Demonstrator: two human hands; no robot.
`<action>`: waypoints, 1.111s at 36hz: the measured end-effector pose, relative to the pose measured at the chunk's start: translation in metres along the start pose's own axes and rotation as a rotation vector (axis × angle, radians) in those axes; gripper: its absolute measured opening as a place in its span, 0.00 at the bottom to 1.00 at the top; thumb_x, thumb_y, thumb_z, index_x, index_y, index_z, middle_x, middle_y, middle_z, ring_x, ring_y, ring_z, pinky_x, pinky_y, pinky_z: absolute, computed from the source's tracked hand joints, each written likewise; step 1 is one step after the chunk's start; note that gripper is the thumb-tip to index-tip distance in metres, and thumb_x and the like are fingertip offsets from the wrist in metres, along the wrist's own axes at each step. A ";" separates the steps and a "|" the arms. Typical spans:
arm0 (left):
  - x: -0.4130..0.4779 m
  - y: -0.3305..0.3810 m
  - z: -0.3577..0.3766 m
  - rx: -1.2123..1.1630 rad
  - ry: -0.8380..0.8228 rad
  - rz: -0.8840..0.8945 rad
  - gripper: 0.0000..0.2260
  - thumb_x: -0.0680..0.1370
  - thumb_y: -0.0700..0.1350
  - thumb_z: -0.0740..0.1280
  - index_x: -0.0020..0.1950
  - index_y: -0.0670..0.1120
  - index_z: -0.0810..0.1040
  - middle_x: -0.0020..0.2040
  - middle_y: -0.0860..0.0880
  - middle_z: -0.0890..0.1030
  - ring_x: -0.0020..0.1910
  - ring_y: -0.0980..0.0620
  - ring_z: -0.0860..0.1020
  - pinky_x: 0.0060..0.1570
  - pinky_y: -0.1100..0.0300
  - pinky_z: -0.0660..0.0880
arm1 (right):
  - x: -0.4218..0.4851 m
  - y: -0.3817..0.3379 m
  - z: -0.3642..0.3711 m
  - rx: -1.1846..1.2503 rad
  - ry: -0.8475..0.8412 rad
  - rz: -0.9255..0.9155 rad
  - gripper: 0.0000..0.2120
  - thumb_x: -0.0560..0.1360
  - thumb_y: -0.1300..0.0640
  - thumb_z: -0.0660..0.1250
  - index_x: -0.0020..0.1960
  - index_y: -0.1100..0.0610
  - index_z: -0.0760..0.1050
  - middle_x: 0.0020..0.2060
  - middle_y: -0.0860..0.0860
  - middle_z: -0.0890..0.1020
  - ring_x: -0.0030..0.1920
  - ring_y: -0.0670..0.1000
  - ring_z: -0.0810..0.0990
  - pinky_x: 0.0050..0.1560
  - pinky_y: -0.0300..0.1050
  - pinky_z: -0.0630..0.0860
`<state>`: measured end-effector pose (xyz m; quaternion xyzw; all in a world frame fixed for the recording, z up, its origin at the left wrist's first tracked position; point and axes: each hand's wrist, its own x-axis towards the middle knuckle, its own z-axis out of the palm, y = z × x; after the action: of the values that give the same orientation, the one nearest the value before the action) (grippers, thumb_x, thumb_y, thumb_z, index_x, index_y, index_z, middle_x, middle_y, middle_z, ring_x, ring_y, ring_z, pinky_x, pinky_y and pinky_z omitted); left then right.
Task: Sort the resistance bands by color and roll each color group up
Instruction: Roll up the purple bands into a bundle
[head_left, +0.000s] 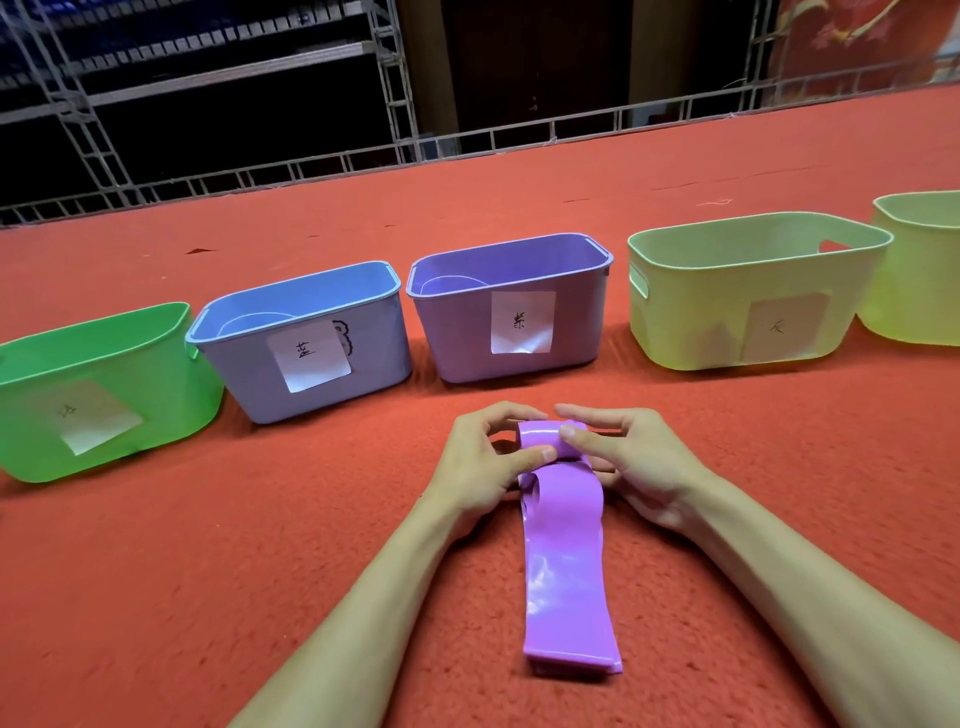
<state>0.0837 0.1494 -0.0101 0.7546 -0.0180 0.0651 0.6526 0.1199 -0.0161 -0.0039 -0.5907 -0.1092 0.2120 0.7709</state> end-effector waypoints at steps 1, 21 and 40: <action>0.000 0.000 0.000 0.007 0.000 0.006 0.12 0.71 0.34 0.74 0.49 0.48 0.81 0.50 0.47 0.82 0.41 0.48 0.80 0.38 0.49 0.80 | 0.001 0.001 0.000 -0.004 0.010 0.000 0.17 0.74 0.65 0.68 0.63 0.60 0.76 0.43 0.59 0.84 0.35 0.49 0.83 0.33 0.38 0.78; 0.001 -0.002 0.001 0.075 0.012 0.154 0.17 0.64 0.27 0.74 0.47 0.44 0.82 0.47 0.49 0.84 0.45 0.53 0.81 0.46 0.59 0.79 | -0.002 -0.001 0.002 -0.132 0.019 -0.031 0.13 0.72 0.60 0.72 0.56 0.58 0.80 0.54 0.52 0.83 0.41 0.51 0.84 0.34 0.42 0.79; 0.002 0.002 0.006 -0.377 -0.124 -0.130 0.14 0.69 0.35 0.67 0.50 0.47 0.84 0.47 0.42 0.83 0.48 0.39 0.74 0.46 0.55 0.67 | -0.003 -0.001 -0.001 -0.077 0.075 -0.134 0.14 0.65 0.72 0.74 0.49 0.62 0.80 0.35 0.58 0.85 0.33 0.51 0.84 0.31 0.42 0.80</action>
<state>0.0861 0.1430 -0.0090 0.6212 -0.0212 -0.0283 0.7829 0.1178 -0.0182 -0.0031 -0.6189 -0.1273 0.1333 0.7635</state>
